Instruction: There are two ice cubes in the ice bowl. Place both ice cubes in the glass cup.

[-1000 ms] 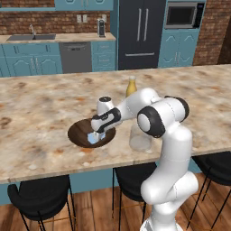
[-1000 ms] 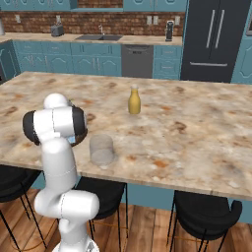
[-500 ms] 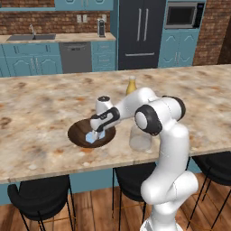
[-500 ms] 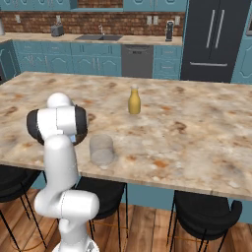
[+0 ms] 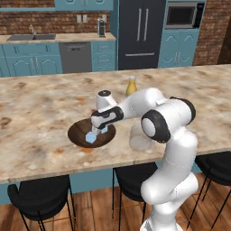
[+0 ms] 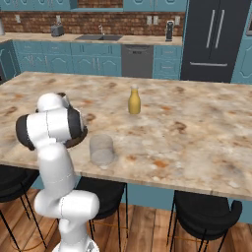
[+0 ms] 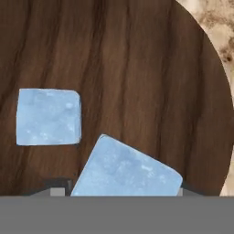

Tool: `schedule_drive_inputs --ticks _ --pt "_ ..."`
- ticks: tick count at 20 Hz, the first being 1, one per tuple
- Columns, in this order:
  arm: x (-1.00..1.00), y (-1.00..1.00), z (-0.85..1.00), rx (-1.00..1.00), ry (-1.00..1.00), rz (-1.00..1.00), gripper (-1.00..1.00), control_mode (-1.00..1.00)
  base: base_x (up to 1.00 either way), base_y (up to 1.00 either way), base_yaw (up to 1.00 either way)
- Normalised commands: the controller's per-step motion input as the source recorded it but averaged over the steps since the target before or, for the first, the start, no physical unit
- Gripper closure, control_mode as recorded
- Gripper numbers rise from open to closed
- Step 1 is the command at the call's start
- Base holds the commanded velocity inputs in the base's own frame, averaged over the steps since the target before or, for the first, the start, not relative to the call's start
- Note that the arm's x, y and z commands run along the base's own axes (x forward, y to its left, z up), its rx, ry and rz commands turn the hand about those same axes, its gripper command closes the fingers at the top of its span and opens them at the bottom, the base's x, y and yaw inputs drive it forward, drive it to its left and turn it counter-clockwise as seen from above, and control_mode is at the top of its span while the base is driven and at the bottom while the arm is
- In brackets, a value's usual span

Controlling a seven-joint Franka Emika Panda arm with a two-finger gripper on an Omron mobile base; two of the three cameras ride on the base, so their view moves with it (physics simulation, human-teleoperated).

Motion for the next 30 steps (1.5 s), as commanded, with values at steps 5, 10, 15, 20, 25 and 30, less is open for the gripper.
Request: schedule_drive_inputs --ticks 5,10,15,20,25,30 --pt "-0.63 -0.81 0.90 0.08 -0.06 -0.37 1.00 -1.00 0.00 0.00 0.00" --pt "-0.52 -1.00 0.50 0.21 0.01 -0.44 1.00 -1.00 0.00 0.00 0.00" --pt "-0.35 -1.00 0.19 0.21 0.13 -0.41 1.00 -1.00 0.00 0.00 0.00" --pt "-0.02 -0.10 -0.03 0.01 0.01 -0.05 1.00 -1.00 0.00 0.00 0.00" --pt "0.00 0.00 -0.09 -0.08 0.00 -0.05 1.00 -1.00 0.00 0.00 0.00" --pt "0.01 -0.02 0.00 0.00 0.02 -0.02 1.00 -1.00 0.00 0.00 0.00"
